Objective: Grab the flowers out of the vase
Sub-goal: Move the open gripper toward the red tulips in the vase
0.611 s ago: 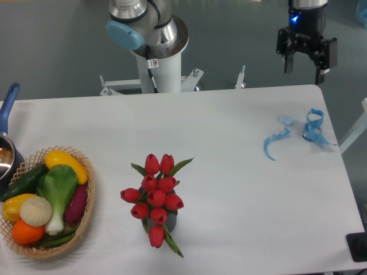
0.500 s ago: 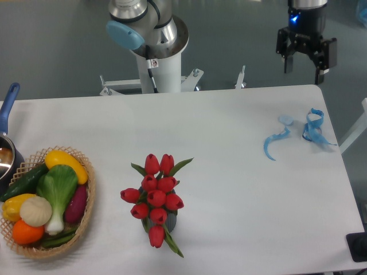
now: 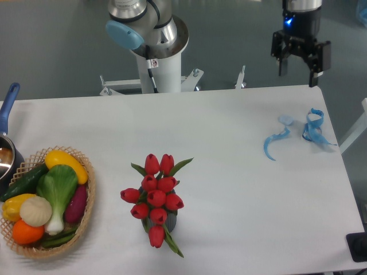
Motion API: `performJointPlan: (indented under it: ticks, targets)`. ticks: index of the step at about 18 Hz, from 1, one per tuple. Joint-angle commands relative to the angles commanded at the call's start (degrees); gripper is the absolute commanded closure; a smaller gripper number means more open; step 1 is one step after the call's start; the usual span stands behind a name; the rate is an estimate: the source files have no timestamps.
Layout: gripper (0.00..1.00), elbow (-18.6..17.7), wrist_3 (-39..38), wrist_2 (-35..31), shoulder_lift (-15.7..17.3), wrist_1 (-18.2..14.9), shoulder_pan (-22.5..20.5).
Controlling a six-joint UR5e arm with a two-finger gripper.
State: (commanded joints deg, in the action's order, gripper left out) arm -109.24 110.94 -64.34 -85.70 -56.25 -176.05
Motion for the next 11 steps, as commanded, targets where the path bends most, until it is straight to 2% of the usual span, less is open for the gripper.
performJointPlan:
  ticks: [2, 7, 9, 11]
  targets:
    - [0.00, -0.7, -5.9, 0.2, 0.4, 0.0, 0.5]
    - [0.00, -1.3, -17.9, 0.1, -1.0, 0.1, 7.1]
    - [0.00, -1.2, -21.2, 0.8, -2.2, 0.0, 10.4]
    - [0.00, -1.7, -23.2, 3.8, -2.9, 0.0, 11.3]
